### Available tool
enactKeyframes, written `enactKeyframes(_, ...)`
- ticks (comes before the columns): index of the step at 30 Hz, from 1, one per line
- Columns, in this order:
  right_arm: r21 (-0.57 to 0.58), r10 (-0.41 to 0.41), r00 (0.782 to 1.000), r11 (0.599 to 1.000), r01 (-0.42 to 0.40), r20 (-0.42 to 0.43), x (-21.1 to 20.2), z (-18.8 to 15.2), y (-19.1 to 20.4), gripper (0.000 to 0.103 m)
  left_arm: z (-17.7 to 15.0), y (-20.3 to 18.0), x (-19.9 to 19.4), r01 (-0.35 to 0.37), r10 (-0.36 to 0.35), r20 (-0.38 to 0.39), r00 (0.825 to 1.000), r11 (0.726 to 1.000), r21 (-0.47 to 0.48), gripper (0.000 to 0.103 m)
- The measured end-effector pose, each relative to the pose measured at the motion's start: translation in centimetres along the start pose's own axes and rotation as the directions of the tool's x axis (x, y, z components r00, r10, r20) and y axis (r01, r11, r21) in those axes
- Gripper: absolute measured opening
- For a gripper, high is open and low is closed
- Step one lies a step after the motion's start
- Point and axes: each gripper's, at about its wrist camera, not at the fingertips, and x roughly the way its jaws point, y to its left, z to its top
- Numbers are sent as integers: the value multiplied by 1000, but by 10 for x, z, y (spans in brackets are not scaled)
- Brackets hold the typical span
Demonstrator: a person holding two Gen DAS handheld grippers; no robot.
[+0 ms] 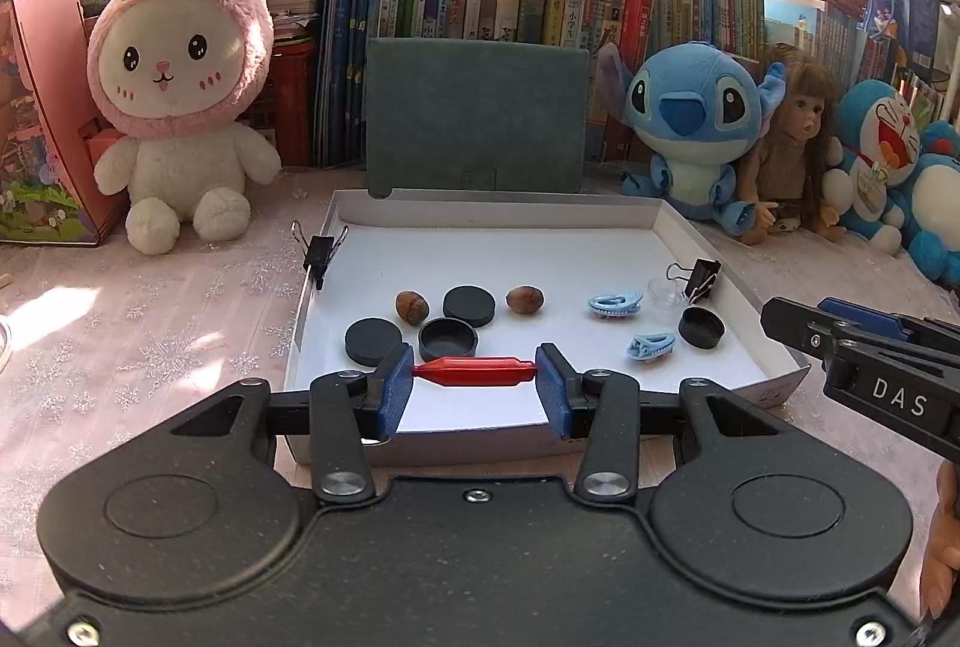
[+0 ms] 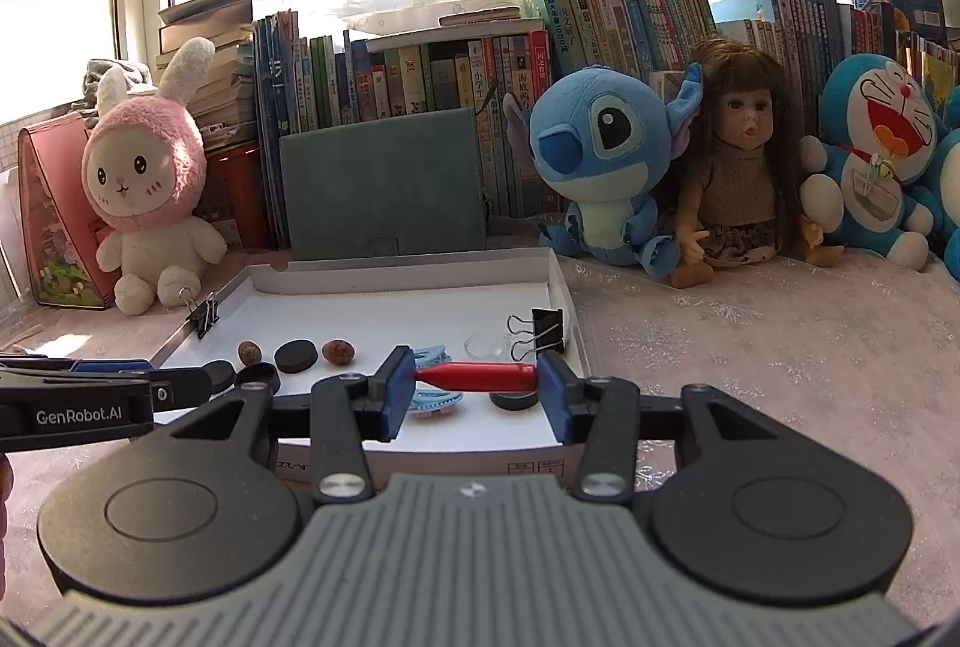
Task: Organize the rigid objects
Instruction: 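Carry the red crayon with the left tool while the right tool carries its crayon toward the tray, then lower the left tool's crayon into the tray while the right tool lowers its crayon beside it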
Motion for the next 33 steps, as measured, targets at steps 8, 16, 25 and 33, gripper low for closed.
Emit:
enactKeyframes(8, 77, 36, 992, 997, -27, -125, 37, 35, -15, 51, 39, 12, 31, 25, -27, -84, 996, 999, -26, 42)
enactKeyframes(16, 126, 73, 968, 991, -44, -239, 69, 55, -18, 51, 62, 16, 60, 32, -41, -173, 984, 998, -53, 42)
enactKeyframes(25, 136, 110, 949, 988, -72, -295, 104, 73, -9, 52, 83, 20, 89, -2, -13, -174, 985, 997, -81, 42)
enactKeyframes(33, 102, 108, 944, 992, -80, -311, 130, 66, 9, 52, 78, 22, 116, -67, 48, -182, 982, 993, -97, 42)
